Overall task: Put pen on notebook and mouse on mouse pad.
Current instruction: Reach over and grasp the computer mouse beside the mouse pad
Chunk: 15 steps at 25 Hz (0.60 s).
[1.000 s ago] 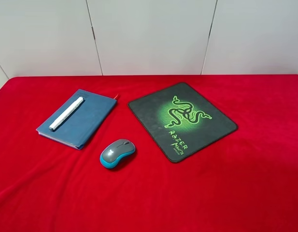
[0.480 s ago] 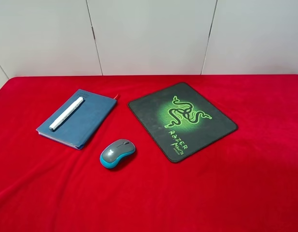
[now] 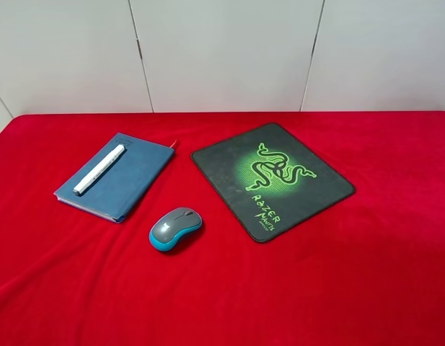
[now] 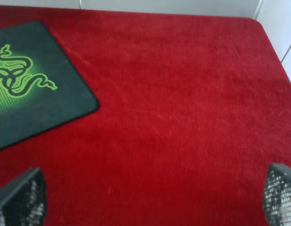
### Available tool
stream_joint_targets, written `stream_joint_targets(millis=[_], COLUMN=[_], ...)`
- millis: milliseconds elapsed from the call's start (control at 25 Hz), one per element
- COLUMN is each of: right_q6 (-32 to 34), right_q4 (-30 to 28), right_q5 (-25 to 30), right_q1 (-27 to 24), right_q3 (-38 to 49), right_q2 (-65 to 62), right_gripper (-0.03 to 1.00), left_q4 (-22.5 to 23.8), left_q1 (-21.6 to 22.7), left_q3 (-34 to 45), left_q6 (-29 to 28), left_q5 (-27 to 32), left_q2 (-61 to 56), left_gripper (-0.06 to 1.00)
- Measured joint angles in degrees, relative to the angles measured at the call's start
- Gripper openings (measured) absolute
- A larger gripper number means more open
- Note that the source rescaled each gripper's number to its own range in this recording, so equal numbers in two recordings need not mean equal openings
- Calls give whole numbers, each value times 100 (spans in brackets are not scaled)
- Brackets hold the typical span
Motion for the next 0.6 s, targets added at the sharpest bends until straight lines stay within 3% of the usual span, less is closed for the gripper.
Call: stream_joint_targets(millis=[600], right_q6=[0], right_q4=[0], right_q5=[0], right_q1=[0], right_q3=[0], right_q2=[0], right_gripper=[100], left_q4=[-5], left_q1=[0], left_q3=[20], left_q6=[18], left_q5=[-92], left_q2=[0], left_gripper=[100])
